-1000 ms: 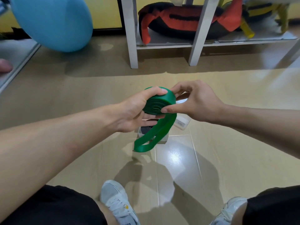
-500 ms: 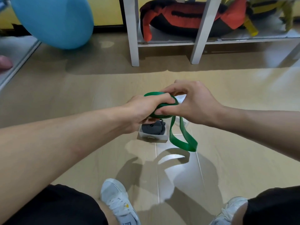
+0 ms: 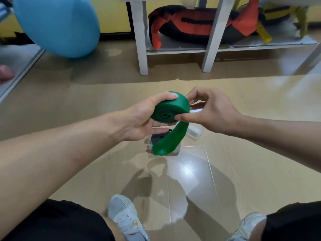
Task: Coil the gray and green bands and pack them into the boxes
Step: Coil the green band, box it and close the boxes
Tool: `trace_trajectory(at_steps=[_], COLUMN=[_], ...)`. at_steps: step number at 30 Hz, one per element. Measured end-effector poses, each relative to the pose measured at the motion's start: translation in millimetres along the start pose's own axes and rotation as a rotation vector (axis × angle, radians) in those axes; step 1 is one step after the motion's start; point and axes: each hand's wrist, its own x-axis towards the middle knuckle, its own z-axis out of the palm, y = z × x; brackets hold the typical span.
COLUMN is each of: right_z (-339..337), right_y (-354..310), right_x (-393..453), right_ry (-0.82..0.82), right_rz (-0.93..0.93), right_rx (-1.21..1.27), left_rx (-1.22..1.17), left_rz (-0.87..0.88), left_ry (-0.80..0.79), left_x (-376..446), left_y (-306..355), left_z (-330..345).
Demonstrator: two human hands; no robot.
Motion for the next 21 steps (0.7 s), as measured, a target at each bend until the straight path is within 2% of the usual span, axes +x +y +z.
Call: trace_trajectory(at_steps=[5, 9, 13, 18, 21], right_z=[3, 14, 15, 8, 5], right_y=[-6, -19, -25, -25, -13], right_x=[2, -2, -3, 1, 5], right_ry=[-0.001, -0.035, -0.006, -0.002, -0.038], right_rz=[0.029, -0.02, -0.023, -0.07, -0.05], right_rx=[-0.171, -0.277, -0.272, -0.108, -0.091], left_rx=[0.157, 0.289, 0.26, 0.164, 0.105], left_rz=[0.027, 0.105, 0.14, 0.092, 0.045], left_ry=[0.151, 0.129, 0.194, 0.187, 0.191], left_x=[1, 2, 9, 15, 16], left_y=[-3, -14, -15, -9, -7], left_z=[2, 15, 10, 8, 6])
